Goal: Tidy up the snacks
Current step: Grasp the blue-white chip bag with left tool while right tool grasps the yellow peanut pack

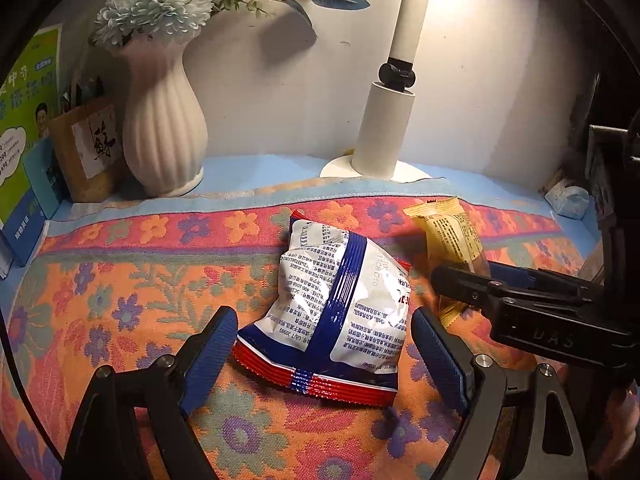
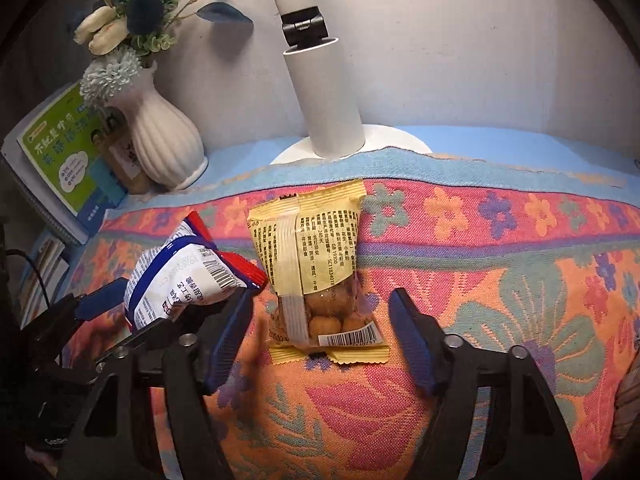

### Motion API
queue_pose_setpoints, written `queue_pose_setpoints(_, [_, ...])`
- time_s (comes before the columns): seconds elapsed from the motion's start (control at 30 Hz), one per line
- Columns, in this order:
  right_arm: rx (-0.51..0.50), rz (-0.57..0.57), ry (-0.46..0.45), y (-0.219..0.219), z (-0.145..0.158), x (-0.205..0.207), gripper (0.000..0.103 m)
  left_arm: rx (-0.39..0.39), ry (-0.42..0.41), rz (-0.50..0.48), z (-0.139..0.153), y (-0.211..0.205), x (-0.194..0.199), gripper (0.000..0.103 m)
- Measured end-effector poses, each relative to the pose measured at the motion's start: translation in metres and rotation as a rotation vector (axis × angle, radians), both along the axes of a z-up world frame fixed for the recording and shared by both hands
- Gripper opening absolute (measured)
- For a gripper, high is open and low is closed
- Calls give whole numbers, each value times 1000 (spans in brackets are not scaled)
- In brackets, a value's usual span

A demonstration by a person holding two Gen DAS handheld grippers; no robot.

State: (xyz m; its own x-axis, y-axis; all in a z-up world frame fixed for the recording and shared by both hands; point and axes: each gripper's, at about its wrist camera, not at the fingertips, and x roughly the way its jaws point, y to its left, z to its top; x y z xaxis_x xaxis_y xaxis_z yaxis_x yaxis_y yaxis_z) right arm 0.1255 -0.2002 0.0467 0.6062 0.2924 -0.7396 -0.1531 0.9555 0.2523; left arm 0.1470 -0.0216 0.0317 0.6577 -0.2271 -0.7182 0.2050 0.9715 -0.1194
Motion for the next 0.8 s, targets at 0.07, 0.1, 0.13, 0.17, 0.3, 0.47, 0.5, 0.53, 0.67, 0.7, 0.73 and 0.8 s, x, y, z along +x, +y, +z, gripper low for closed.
queue_pose_setpoints(0.07, [1, 5, -10, 1, 1, 0, 52, 3, 14, -3, -2, -1, 2, 87])
queue_pose_setpoints(0.1, [0, 10, -11, 1, 1, 0, 52, 8, 22, -2, -4, -2, 4, 87])
queue_pose_setpoints(0.13, [-3, 14, -10, 3, 1, 1, 51, 13, 28, -1, -5, -2, 5, 87])
queue_pose_setpoints(0.17, [-7, 17, -12, 3, 1, 0, 51, 18, 32, 2, -6, -3, 6, 87])
queue_pose_setpoints(0.3, [-4, 26, -15, 4, 1, -1, 50, 35, 54, 6, -12, -8, 11, 76])
queue_pose_setpoints(0.47, [6, 34, -23, 3, 3, -3, 50, 42, 39, 4, -12, -10, 9, 61])
queue_pose_setpoints(0.5, [4, 34, -24, 3, 3, -3, 50, 40, 37, 3, -11, -10, 9, 60])
queue_pose_setpoints(0.53, [2, 34, -24, 3, 3, -3, 50, 36, 37, 4, -11, -9, 9, 60])
queue_pose_setpoints(0.67, [0, 36, -30, 4, 4, -5, 49, 23, 24, 11, -9, -4, 7, 60])
queue_pose_setpoints(0.7, [0, 36, -33, 4, 5, -5, 49, 20, 20, 13, -8, -3, 5, 59])
queue_pose_setpoints(0.73, [-1, 35, -36, 3, 5, -6, 49, 17, 17, 14, -8, -2, 5, 59])
queue_pose_setpoints(0.8, [-2, 23, -53, 2, 8, -10, 49, 15, 11, 19, -7, -1, 3, 58])
